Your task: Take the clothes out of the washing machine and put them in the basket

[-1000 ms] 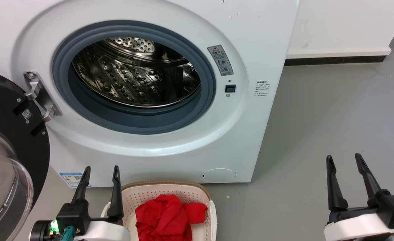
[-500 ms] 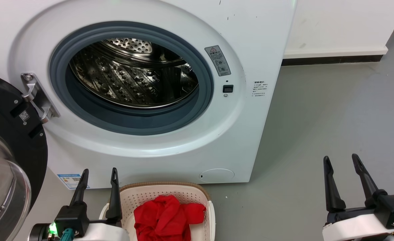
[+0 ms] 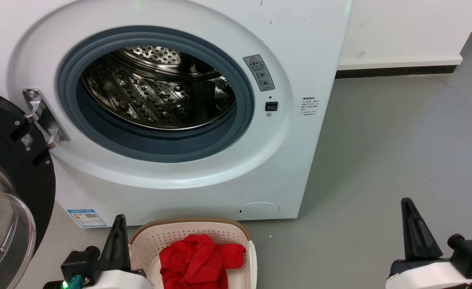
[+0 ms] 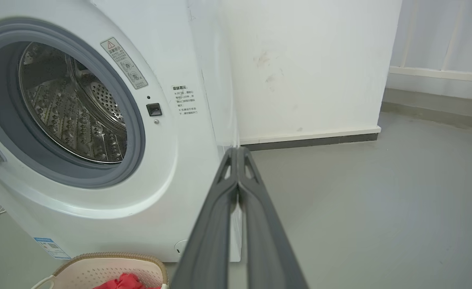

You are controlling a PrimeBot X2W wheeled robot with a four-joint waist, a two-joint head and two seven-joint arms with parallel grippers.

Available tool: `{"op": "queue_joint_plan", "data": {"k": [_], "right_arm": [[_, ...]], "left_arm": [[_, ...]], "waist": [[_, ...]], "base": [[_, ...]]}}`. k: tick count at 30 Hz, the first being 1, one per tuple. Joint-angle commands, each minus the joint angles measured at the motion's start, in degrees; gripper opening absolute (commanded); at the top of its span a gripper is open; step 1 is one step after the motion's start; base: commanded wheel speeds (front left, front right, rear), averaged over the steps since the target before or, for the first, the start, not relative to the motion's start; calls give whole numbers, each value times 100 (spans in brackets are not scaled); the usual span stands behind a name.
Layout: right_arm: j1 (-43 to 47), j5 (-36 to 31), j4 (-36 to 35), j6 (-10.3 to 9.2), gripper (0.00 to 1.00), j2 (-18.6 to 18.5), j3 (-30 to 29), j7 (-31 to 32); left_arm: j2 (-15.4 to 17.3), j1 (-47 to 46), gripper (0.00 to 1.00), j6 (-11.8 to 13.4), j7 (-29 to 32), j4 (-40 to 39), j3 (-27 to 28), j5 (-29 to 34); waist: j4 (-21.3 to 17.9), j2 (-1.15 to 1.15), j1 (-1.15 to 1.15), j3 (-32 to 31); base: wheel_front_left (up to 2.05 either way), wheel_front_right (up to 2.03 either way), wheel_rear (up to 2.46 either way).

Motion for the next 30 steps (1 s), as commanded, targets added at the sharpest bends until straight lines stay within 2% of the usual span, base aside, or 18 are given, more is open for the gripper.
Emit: {"op": "queue_joint_plan", "data": {"k": [1,30], "right_arm": [[-108,319,-42,0,0,-38,9,45],[-455,3272,307,-1,0,-155,35,619]], "left_arm": [[14,-144,0,-33,53,-50,51,-286],[4,-427,0,-260,687,152,195,-3107]], "waist": [[6,0,0,-1],[78,0,0,-18]], "base": [[0,0,0],[0,0,0]]}}
